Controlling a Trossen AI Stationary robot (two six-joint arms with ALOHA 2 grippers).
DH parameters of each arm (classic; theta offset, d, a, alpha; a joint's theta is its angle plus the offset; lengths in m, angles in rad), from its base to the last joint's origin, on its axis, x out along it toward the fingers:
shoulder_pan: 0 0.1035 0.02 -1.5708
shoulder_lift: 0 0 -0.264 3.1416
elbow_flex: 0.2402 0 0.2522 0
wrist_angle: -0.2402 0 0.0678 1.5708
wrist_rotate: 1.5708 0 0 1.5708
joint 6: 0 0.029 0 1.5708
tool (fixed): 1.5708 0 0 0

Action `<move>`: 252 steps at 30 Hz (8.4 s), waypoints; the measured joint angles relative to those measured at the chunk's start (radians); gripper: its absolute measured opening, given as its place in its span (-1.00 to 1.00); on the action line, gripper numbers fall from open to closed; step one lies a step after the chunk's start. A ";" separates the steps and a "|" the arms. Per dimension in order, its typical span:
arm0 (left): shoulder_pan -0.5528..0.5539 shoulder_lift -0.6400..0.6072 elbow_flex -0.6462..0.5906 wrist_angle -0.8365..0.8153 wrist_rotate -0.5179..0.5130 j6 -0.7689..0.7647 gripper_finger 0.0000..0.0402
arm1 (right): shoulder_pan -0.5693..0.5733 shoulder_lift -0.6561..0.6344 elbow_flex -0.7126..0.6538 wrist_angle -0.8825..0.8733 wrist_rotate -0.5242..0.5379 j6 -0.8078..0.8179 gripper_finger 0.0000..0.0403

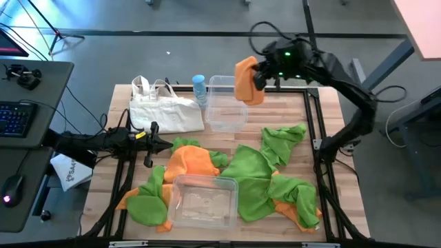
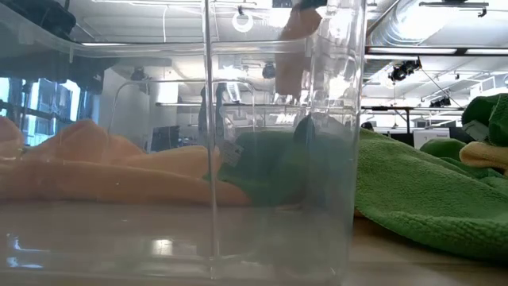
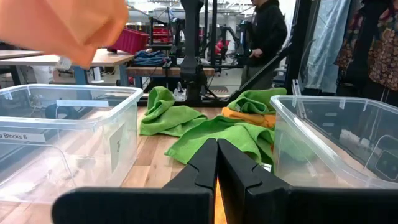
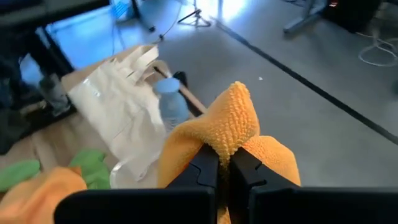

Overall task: Sort microfiber towel by color & place in baskets
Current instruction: Put the orange microfiber cloth into the top transparent bin, then put the green microfiber cloth into the bottom transparent bin

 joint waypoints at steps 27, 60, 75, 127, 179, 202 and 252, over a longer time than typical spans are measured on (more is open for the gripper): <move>0.000 0.000 0.000 0.000 0.000 0.000 -1.00 | -0.029 0.447 0.010 -0.024 -0.216 -0.444 -1.00; 0.000 0.000 0.000 0.000 0.000 0.000 -1.00 | -0.036 0.608 0.050 -0.084 -0.178 -0.365 -0.79; 0.000 0.000 0.000 0.005 -0.002 -0.078 -1.00 | -0.029 0.599 0.349 -0.274 -0.150 -0.166 -0.25; -0.224 1.107 1.225 -1.348 -0.152 -0.757 -1.00 | 0.662 -0.612 -1.060 0.045 0.232 0.669 -1.00; -0.815 1.586 1.038 -1.090 0.087 -0.855 -0.48 | 0.656 -0.611 -1.060 0.053 0.357 0.722 -1.00; -0.832 1.489 1.231 -1.256 0.257 -1.018 -1.00 | 0.656 -0.611 -1.060 0.052 0.358 0.644 -1.00; -0.542 1.581 2.317 -1.317 -0.338 -0.217 -1.00 | 0.656 -0.611 -1.124 0.097 0.347 0.652 -1.00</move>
